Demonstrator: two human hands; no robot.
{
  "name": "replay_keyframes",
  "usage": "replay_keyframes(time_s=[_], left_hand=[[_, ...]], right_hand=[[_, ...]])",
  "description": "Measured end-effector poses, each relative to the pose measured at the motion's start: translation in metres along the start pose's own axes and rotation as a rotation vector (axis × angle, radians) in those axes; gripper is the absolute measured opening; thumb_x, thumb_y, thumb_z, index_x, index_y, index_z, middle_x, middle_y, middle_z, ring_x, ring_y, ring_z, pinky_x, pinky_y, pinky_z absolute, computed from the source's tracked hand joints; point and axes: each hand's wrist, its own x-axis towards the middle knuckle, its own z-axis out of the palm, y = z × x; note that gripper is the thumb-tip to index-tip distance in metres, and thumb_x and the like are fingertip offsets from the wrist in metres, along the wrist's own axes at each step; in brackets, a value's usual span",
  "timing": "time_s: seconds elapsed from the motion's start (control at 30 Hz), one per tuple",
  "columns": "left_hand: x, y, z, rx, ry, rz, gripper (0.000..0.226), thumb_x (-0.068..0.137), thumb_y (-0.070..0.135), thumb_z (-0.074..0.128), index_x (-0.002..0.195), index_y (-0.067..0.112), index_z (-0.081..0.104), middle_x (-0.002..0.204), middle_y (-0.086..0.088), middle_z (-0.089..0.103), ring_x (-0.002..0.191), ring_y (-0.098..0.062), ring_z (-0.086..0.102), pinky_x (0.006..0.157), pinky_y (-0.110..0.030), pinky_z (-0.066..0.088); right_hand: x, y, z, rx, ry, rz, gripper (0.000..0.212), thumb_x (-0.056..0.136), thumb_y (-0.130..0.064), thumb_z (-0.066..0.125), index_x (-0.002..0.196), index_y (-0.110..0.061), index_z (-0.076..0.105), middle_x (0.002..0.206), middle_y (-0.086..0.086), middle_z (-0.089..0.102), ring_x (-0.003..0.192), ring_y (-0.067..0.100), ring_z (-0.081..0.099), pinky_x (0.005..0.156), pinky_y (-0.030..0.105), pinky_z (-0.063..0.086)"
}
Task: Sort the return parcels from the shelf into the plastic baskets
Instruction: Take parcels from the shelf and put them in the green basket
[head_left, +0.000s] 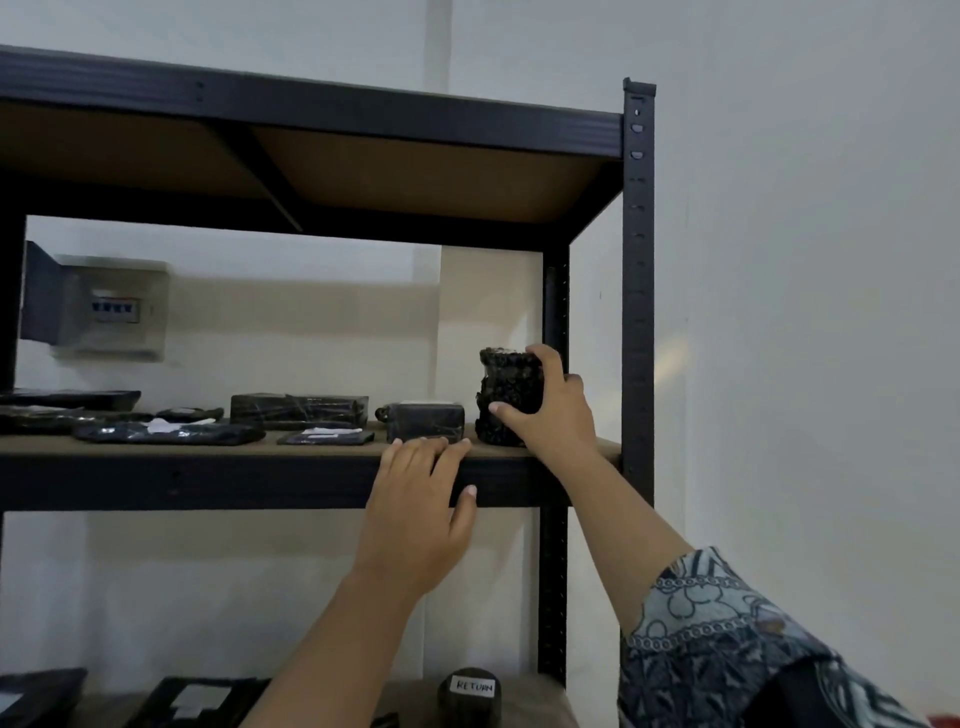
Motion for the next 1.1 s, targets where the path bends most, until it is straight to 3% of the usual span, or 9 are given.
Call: replay_keyframes(time_s=[0.2,0.4,0.57,0.67,0.83,0.93,1.1], left_hand=[[-0.001,0.000,-0.004,0.100,-0.065,0.036,0.059,0.080,0.043,0.035,0.128,0.013,0.053,0.118,-0.006,0.058,0.116,-0.025,0.050,0.110,-0.045,0.027],[-0.007,0.006,0.003,0.121,-0.045,-0.002,0.063,0.074,0.032,0.045,0.132,0.007,0.049,0.131,-0.017,0.052,0.129,-0.035,0.041,0.112,-0.050,0.023],[-0.038,0.040,0.016,-0.085,0.006,-0.091,0.068,0.078,0.022,0.055,0.142,0.007,0.035,0.150,-0.017,0.029,0.143,-0.033,0.015,0.116,-0.048,0.006],[-0.074,0.075,0.034,-0.269,-0.020,-0.018,0.071,0.080,0.029,0.048,0.146,0.011,0.027,0.152,-0.009,0.028,0.144,-0.025,0.013,0.116,-0.045,0.007],[-0.146,0.139,0.067,-0.425,-0.235,0.068,0.076,0.079,0.033,0.046,0.149,0.017,0.017,0.155,-0.001,0.021,0.145,-0.018,0.007,0.118,-0.040,0.008],[-0.182,0.168,0.084,-0.457,-0.406,0.094,0.075,0.086,0.034,0.042,0.149,0.023,0.004,0.157,0.007,0.006,0.144,-0.011,-0.005,0.117,-0.031,-0.004],[-0.233,0.203,0.115,-0.492,-0.654,0.094,0.074,0.088,0.030,0.041,0.149,0.024,-0.001,0.157,0.010,0.002,0.144,-0.010,-0.007,0.117,-0.031,0.000]], right_hand=[[-0.027,-0.004,-0.013,0.283,0.140,-0.078,0.075,0.077,-0.036,0.075,0.135,-0.046,0.029,0.128,0.002,0.043,0.107,0.012,0.045,0.089,0.026,0.040],[-0.062,0.000,-0.039,0.370,0.235,-0.175,0.076,0.074,-0.030,0.079,0.136,-0.039,0.035,0.133,-0.008,0.044,0.122,0.010,0.045,0.101,0.038,0.046],[-0.109,0.023,-0.069,0.386,0.253,-0.171,0.076,0.072,-0.030,0.079,0.134,-0.041,0.037,0.131,-0.012,0.047,0.120,0.015,0.051,0.095,0.044,0.050],[-0.146,0.047,-0.083,0.418,0.256,-0.123,0.069,0.073,-0.025,0.079,0.126,-0.047,0.041,0.121,-0.021,0.050,0.113,0.019,0.057,0.085,0.046,0.056],[-0.209,0.102,-0.096,0.290,0.288,0.023,0.068,0.074,-0.027,0.080,0.124,-0.048,0.039,0.113,-0.019,0.055,0.106,0.011,0.058,0.073,0.045,0.058],[-0.239,0.139,-0.105,0.190,0.258,0.120,0.066,0.074,-0.031,0.080,0.121,-0.050,0.038,0.113,-0.017,0.055,0.105,0.009,0.058,0.077,0.046,0.057],[-0.277,0.203,-0.116,0.118,0.223,0.287,0.079,0.067,-0.018,0.083,0.114,-0.054,0.031,0.122,-0.008,0.053,0.111,0.012,0.055,0.091,0.040,0.052]])
